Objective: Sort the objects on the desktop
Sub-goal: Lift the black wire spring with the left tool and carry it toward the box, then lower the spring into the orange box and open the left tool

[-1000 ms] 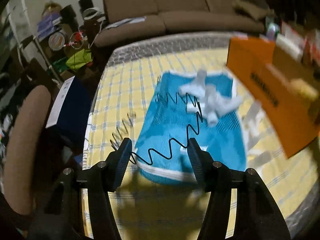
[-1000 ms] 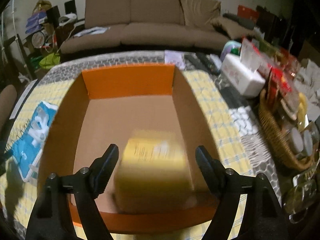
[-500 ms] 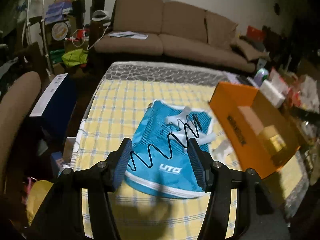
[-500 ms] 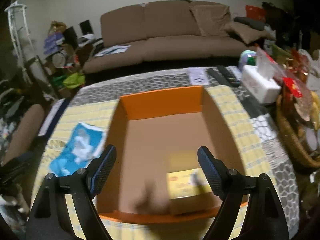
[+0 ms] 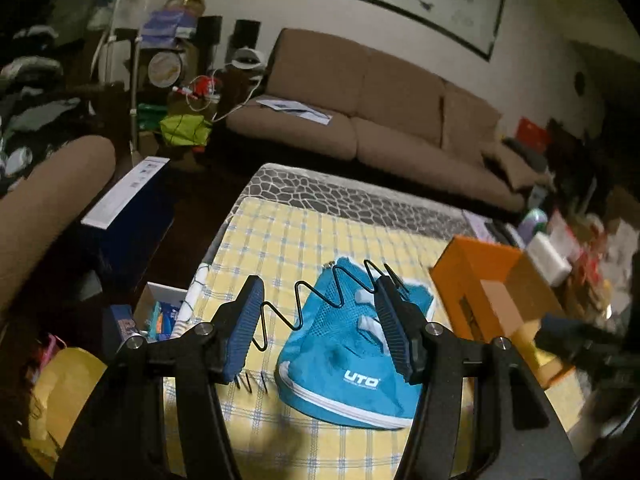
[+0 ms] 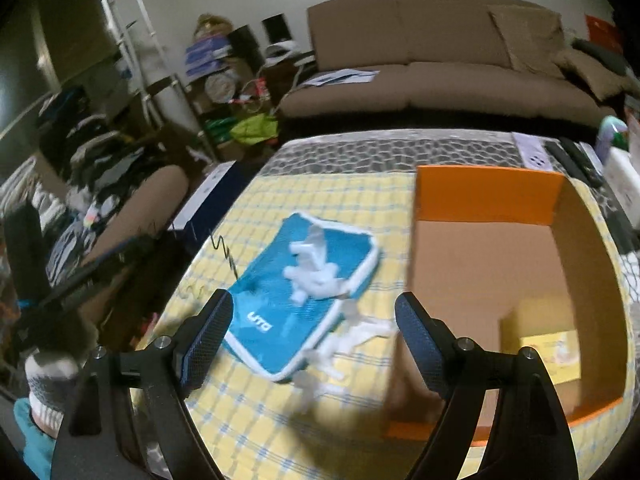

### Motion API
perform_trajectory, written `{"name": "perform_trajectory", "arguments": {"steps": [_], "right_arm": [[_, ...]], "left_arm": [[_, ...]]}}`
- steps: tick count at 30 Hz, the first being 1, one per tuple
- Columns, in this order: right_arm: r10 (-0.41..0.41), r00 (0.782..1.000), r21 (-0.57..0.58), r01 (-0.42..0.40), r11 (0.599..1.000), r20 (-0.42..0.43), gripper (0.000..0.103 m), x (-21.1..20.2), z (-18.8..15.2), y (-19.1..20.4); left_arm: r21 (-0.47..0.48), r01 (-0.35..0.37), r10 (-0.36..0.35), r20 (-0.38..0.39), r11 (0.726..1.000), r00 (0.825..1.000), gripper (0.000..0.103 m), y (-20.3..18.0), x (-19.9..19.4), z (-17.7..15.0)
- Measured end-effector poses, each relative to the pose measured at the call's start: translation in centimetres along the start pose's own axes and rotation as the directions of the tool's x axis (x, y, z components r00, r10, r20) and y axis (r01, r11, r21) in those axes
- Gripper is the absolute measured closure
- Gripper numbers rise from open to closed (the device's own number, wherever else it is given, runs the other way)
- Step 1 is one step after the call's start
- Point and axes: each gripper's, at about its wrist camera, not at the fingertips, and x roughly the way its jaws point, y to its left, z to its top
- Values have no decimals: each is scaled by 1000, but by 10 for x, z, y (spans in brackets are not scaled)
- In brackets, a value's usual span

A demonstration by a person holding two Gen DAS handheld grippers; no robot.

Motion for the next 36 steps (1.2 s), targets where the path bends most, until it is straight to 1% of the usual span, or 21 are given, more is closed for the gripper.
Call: {"name": "perform_trajectory", "arguments": {"steps": [3,6,8,10,14,17,20,23,26,28,33,35,36], "right_arm": [[23,1000,-27,-24,999,-7,18,6,-3,9],[64,998,-40,-64,997,8,18,5,-3,14],[102,994,-60,-100,993,27,19,2,-2,21],[118,992,-88,-114,990,38,19,0,-2,28],[94,995,-126,-88,988,40,20,0,-2,32],[91,995,-104,-87,991,40,20,-2,-4,22],[77,995,-85,-72,994,59,20,-11,-1,9],[63,994,-66,-58,996,89,20,-24,3,-5],[59,991,-35,-55,998,117,20,-40,7,-23],[46,991,-21,-44,999,127,20,-48,8,-34],[-34,992,-28,37,999,123,21,-56,18,-60],[-44,991,-25,47,999,124,24,-59,20,-70],[-51,990,-13,53,998,128,25,-61,22,-78]], "left_arm": [[-27,51,-51,0,998,999,49,6,-3,2],[-30,103,-103,-8,994,995,49,3,-5,2],[-29,148,-148,-11,989,989,49,-2,-6,2],[-17,199,-200,-17,980,980,49,-11,-9,2],[20,249,-249,-21,968,968,49,-34,-14,-1],[23,287,-286,-35,958,958,49,-52,-15,-1],[20,318,-317,-52,948,947,49,-69,-13,1],[37,327,-324,-71,944,944,49,-91,-8,6],[66,337,-330,-108,939,938,49,-117,2,16],[105,355,-341,-132,929,931,49,-143,8,24],[211,365,-330,-186,907,926,49,-206,23,34],[232,374,-328,-213,898,920,49,-229,32,38],[235,383,-331,-233,894,915,49,-241,39,39]]}}
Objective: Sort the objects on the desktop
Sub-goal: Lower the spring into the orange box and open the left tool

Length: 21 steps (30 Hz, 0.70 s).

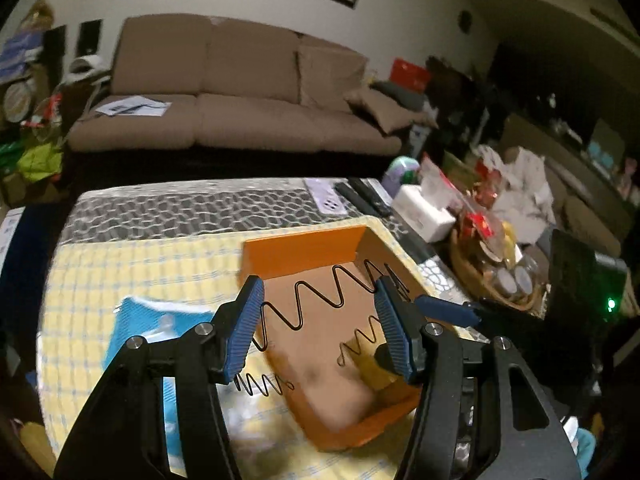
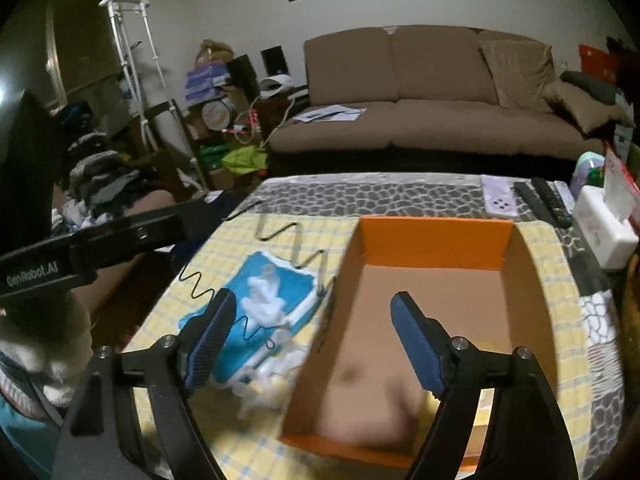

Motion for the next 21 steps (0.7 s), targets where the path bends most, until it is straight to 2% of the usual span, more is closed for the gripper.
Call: {"name": "perform_trajectory", "arguments": {"steps": [6,8,13,16,21], "right_arm": [[-40,999,75,39,996,4,25,-1,7,-44],[-48,999,106,47,993,3,25,-1,5,-58],[-74,997,169,77,983,-22,25,2,-5,-89],[-79,997,193,82,978,-26,25,0,-9,-98],[-100,994,209,109,972,-53,25,1,-17,-113]], "left_arm": [[18,10,-7,-110,1000,994,49,-27,63,22],[-1,11,-11,-141,1000,990,49,-28,85,25],[-163,27,-57,-180,986,982,49,-11,132,23],[-276,16,-69,-183,961,981,49,4,162,17],[-402,-10,-73,-192,916,979,49,27,195,9]]}}
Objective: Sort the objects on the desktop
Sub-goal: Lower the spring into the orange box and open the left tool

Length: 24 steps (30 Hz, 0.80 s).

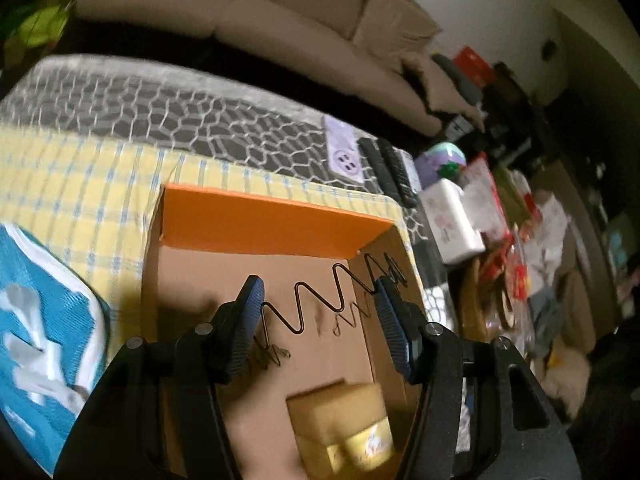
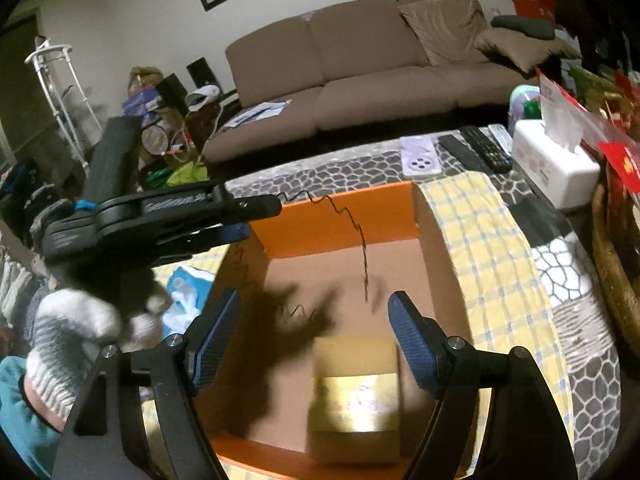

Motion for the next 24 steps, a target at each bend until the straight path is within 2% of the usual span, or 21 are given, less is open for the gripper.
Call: {"name": "perform_trajectory", "arguments": {"steps": [10,14,16,19,22,24], "right_arm": [[-89,990,-50,84,995,-111,25,28,-14,-5],[-94,988,-44,89,995,-121,25,29,-17,-8],[-99,987,-43,94,995,-124,25,28,-17,-10],[-108,985,-39,104,994,-133,25,29,-17,-12],[-114,984,-32,111,993,-134,25,27,-17,-15],[-119,984,-26,117,993,-129,25,24,-16,-16]], "left_arm": [[-147,1,-9,-50,989,999,48,25,31,-4],[-174,-9,-3,-64,985,998,48,31,43,-3],[-173,-8,-7,-91,985,996,43,33,52,-1],[-159,17,-37,-121,987,992,27,26,58,3],[-102,12,-24,-109,995,994,26,15,48,4],[-29,-18,14,-111,999,994,26,6,38,1]]}}
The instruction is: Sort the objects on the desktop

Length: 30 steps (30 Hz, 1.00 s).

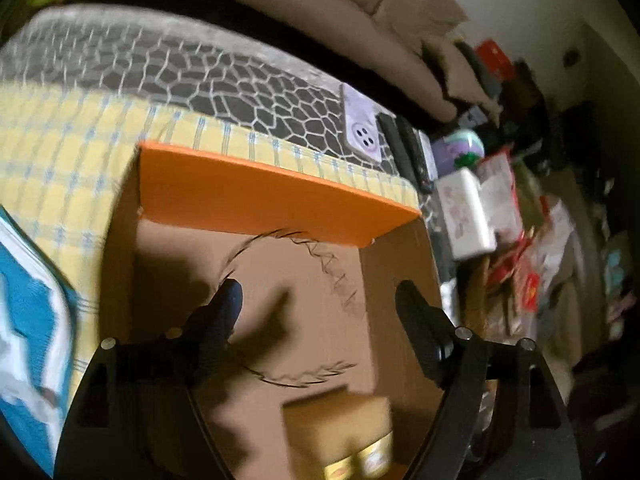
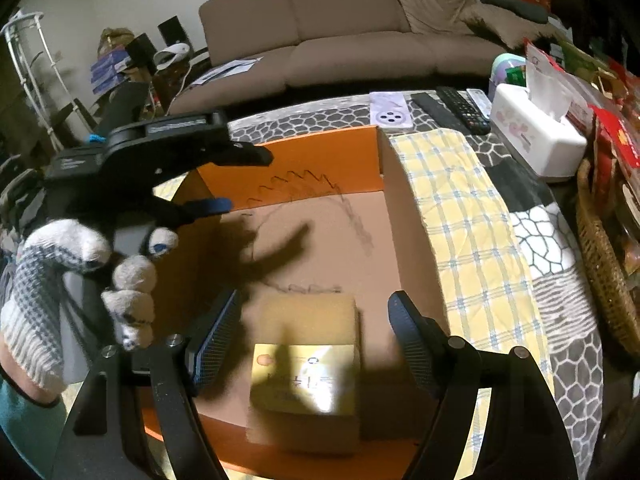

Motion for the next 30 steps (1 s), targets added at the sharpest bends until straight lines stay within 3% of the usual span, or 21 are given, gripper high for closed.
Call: {"name": "perform_trajectory", "arguments": {"steps": [6,10,15,21,25,28,30], "right_arm": [[-16,1000,18,16,1000,12,24,-10,2,-8],[-42,999,41,42,998,18,24,-17,2,-17],[-69,997,108,67,992,23,24,-23,2,-34],[-86,996,204,90,975,-32,24,-13,-4,-61],[-25,998,269,38,963,-52,24,-5,-9,-75],[133,991,367,-113,923,-30,24,-1,-14,-87],[169,985,395,-146,907,-26,24,1,-16,-91]], "left_arm": [[107,5,0,-45,994,999,26,-11,-34,-31],[144,23,-5,-124,989,992,32,-17,-44,-61],[191,38,0,-194,981,981,37,-29,-42,-91],[197,48,11,-288,979,958,41,-37,-20,-112],[179,76,-11,-339,981,941,42,-42,-6,-115],[172,87,-19,-362,981,932,44,-45,3,-116],[167,89,-22,-369,982,929,44,-47,7,-117]]}}
